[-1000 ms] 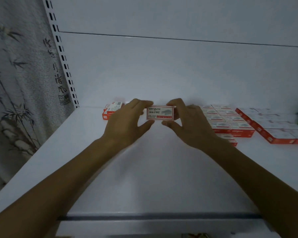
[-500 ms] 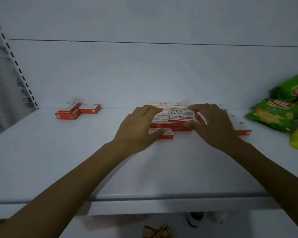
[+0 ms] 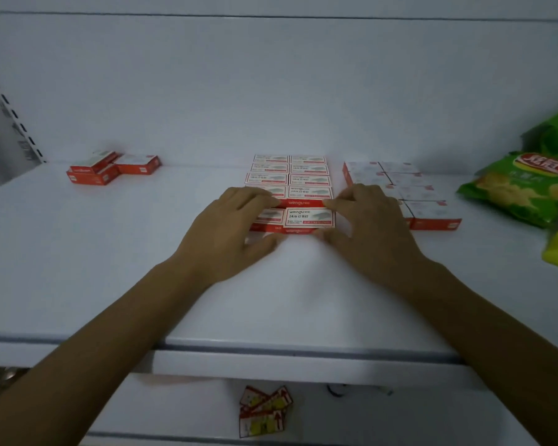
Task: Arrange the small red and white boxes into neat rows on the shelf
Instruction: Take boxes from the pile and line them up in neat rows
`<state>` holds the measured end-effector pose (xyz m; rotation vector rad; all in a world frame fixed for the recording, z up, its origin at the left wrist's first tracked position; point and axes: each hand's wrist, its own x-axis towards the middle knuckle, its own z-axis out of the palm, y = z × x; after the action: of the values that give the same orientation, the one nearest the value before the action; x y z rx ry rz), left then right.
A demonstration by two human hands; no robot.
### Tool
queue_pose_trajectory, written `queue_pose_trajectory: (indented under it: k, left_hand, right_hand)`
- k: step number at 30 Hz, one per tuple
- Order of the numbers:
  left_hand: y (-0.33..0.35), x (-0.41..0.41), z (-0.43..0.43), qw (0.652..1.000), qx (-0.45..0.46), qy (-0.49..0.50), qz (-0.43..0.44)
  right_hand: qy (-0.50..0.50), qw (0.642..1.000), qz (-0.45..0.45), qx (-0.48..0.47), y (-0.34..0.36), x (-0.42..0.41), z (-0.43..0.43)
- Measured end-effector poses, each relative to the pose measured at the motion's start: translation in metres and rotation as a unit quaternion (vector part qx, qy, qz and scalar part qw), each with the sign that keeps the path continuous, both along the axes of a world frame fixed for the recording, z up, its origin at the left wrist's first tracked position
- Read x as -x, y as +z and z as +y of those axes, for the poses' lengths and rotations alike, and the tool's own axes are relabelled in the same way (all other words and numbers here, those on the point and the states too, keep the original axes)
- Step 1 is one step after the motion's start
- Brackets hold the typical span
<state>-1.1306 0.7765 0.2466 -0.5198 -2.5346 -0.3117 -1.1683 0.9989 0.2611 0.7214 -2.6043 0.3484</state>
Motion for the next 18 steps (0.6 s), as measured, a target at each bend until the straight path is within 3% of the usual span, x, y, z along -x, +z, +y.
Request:
queue_pose_trajectory:
  k: [8,13,18]
  left_hand:
    - [0.002,-0.001,0.001,1.000,-0.021,-0.002,-0.008]
    - [0.001,0.000,0.000,1.000,-0.017,-0.007,-0.012]
    - [0.000,0.000,-0.001,0.999,-0.020,-0.019,-0.016]
  right_hand:
    - [0.061,0.995,0.018,0.074,0.000,-0.006,-0.004]
    - [0.125,0.992,-0.020,-0.004,-0.002,-0.011,-0.004]
    - [0.119,0.992,-0.023,-0.033,-0.005,-0.013,-0.005]
